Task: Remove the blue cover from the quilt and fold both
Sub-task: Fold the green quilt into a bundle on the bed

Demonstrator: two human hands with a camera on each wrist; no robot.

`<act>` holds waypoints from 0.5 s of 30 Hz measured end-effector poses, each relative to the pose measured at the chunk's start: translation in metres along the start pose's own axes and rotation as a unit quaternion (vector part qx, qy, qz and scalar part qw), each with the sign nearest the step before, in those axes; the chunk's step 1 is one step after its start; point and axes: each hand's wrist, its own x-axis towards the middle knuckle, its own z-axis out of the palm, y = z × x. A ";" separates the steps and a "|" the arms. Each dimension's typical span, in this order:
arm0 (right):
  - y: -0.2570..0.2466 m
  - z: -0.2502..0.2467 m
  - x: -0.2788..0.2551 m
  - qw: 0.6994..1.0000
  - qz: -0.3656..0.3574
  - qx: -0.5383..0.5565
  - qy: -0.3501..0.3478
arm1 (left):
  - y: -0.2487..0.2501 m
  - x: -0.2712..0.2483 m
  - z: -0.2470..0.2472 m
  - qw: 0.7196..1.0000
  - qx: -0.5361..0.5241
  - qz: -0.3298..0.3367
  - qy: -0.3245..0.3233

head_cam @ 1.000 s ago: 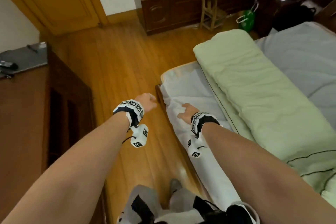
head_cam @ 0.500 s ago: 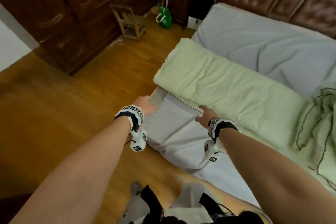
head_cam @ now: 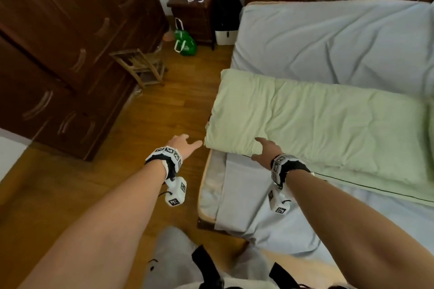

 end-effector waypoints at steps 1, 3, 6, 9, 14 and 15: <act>-0.006 -0.001 0.011 1.000 0.003 0.001 -0.002 | 0.002 0.015 -0.002 1.000 -0.020 -0.007 -0.014; -0.018 -0.002 0.038 1.000 0.010 0.011 -0.008 | 0.008 0.051 -0.005 0.998 -0.055 -0.008 -0.041; -0.039 0.006 0.092 0.999 0.007 0.034 -0.030 | 0.018 0.122 -0.003 0.992 -0.097 0.001 -0.075; -0.066 0.036 0.157 0.996 0.012 0.043 -0.076 | 0.022 0.207 0.006 0.982 -0.137 -0.005 -0.127; -0.102 0.098 0.282 0.991 0.111 0.009 -0.070 | 0.027 0.361 0.042 0.949 -0.197 -0.023 -0.246; -0.104 0.106 0.304 0.989 0.134 -0.001 -0.067 | 0.028 0.388 0.052 0.941 -0.202 -0.031 -0.269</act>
